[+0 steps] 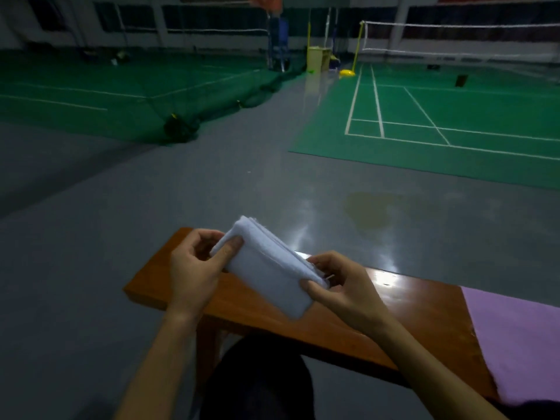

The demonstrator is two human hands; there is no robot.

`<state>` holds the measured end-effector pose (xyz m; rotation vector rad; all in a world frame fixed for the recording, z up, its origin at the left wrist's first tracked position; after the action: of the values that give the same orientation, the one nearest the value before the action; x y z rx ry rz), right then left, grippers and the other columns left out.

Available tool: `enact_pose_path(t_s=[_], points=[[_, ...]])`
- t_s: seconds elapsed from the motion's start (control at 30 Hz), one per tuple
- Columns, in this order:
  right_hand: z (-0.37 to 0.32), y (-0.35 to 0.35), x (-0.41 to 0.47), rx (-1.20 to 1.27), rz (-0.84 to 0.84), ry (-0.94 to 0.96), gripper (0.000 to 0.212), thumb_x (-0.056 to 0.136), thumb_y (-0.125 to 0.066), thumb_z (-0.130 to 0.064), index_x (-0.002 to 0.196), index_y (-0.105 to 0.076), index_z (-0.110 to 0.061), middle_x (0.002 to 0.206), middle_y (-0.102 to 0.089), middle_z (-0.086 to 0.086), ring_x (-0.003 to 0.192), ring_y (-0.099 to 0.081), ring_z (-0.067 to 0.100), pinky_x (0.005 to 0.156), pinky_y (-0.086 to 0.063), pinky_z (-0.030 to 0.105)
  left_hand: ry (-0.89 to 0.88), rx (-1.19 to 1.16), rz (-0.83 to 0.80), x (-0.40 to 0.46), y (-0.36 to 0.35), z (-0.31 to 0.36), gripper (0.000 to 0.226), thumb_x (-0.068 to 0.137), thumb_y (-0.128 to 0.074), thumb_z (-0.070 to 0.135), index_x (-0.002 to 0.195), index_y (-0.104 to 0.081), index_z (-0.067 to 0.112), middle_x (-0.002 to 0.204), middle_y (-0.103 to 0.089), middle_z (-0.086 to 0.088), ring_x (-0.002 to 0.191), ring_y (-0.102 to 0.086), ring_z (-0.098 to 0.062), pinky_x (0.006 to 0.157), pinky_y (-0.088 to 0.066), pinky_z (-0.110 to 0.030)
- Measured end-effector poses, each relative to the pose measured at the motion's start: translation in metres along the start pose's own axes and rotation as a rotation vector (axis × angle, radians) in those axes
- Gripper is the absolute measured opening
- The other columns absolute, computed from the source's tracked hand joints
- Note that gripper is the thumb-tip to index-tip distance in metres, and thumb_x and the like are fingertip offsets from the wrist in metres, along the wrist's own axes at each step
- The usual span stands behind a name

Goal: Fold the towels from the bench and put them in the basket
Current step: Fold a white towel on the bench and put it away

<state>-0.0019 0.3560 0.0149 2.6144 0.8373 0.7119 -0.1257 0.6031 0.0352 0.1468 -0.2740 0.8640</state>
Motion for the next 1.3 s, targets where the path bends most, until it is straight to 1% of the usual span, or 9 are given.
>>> enact_pose_path(t_s=[0.2,0.37,0.57,0.67,0.77,0.97,1.1,1.17,1.3], points=[[-0.048,-0.118,0.013,-0.025,-0.249,0.086,0.020,0.084,-0.080,-0.021,0.100,-0.071,-0.028,0.093,-0.073,-0.011,0.081,-0.069,0.012,0.067,-0.058,0.031,0.046,0.047,0.166,-0.013,0.132,-0.023,0.026,0.078,-0.088,0.033,0.091,-0.073,0.017,0.086,-0.076,0.000,0.078,-0.068,-0.011,0.064,-0.057,-0.025],[-0.069,-0.227,0.000,-0.025,-0.453,0.100,0.021,0.084,-0.085,-0.033,0.098,-0.068,-0.032,0.087,-0.068,-0.019,0.072,-0.063,0.004,0.063,-0.050,0.019,0.116,0.131,0.304,-0.048,0.243,-0.054,0.023,0.081,-0.088,0.025,0.093,-0.073,0.014,0.087,-0.076,-0.001,0.077,-0.071,-0.011,0.064,-0.059,-0.024],[-0.069,-0.361,-0.036,-0.078,-0.710,0.015,0.022,0.084,-0.082,-0.038,0.097,-0.067,-0.029,0.082,-0.069,-0.013,0.075,-0.066,0.005,0.062,-0.048,0.016,0.265,0.208,0.451,-0.110,0.365,-0.125,0.013,0.087,-0.084,0.010,0.094,-0.073,0.013,0.087,-0.078,-0.001,0.080,-0.071,-0.009,0.070,-0.057,-0.021],[-0.060,-0.424,-0.063,-0.101,-0.818,-0.049,0.021,0.083,-0.082,-0.035,0.095,-0.067,-0.027,0.081,-0.069,-0.008,0.071,-0.065,0.003,0.060,-0.046,0.014,0.386,0.224,0.530,-0.150,0.411,-0.160,0.011,0.091,-0.079,0.005,0.097,-0.072,0.009,0.088,-0.076,-0.002,0.077,-0.069,-0.007,0.062,-0.055,-0.015],[-0.042,-0.478,-0.097,-0.130,-0.926,-0.123,0.020,0.080,-0.083,-0.031,0.088,-0.065,-0.029,0.080,-0.069,-0.007,0.070,-0.062,0.002,0.062,-0.048,0.014,0.483,0.256,0.580,-0.185,0.445,-0.197,0.009,0.092,-0.077,0.004,0.096,-0.070,0.009,0.089,-0.075,-0.006,0.074,-0.069,-0.007,0.057,-0.054,-0.015],[0.010,-0.549,-0.147,-0.203,-1.033,-0.249,0.023,0.082,-0.080,-0.040,0.092,-0.070,-0.021,0.086,-0.073,-0.006,0.079,-0.068,0.007,0.067,-0.051,0.020,0.656,0.370,0.549,-0.228,0.486,-0.284,0.009,0.092,-0.081,0.021,0.093,-0.073,0.024,0.092,-0.078,0.003,0.091,-0.074,-0.018,0.081,-0.060,-0.039],[0.045,-0.578,-0.176,-0.284,-1.103,-0.318,0.025,0.076,-0.071,-0.036,0.066,-0.056,-0.018,0.061,-0.059,-0.012,0.059,-0.056,0.007,0.061,-0.050,0.032,0.742,0.484,0.517,-0.242,0.489,-0.326,0.015,0.089,-0.082,0.016,0.086,-0.071,0.025,0.088,-0.074,0.007,0.087,-0.071,-0.018,0.077,-0.056,-0.036],[0.055,-0.594,-0.190,-0.311,-1.117,-0.332,0.033,0.074,-0.068,-0.033,0.057,-0.044,-0.019,0.053,-0.051,-0.008,0.054,-0.047,0.007,0.059,-0.045,0.030,0.801,0.561,0.496,-0.250,0.494,-0.345,0.017,0.089,-0.081,0.015,0.083,-0.069,0.026,0.085,-0.072,0.007,0.085,-0.069,-0.021,0.071,-0.051,-0.032],[0.074,-0.623,-0.225,-0.424,-1.196,-0.396,0.028,0.082,-0.067,-0.040,0.069,-0.057,-0.018,0.069,-0.060,-0.005,0.073,-0.065,0.015,0.063,-0.048,0.028,0.915,0.673,0.425,-0.271,0.501,-0.385,0.008,0.091,-0.076,0.025,0.089,-0.070,0.029,0.085,-0.073,0.006,0.085,-0.070,-0.022,0.072,-0.053,-0.032]])
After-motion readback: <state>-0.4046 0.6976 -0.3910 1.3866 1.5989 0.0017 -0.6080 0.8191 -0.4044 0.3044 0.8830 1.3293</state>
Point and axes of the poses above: each hand's wrist, its own x-axis towards the middle knuckle, its own y-axis out of the back of the hand, z = x × y, the point moved 6 cm from there along x, towards the middle knuckle
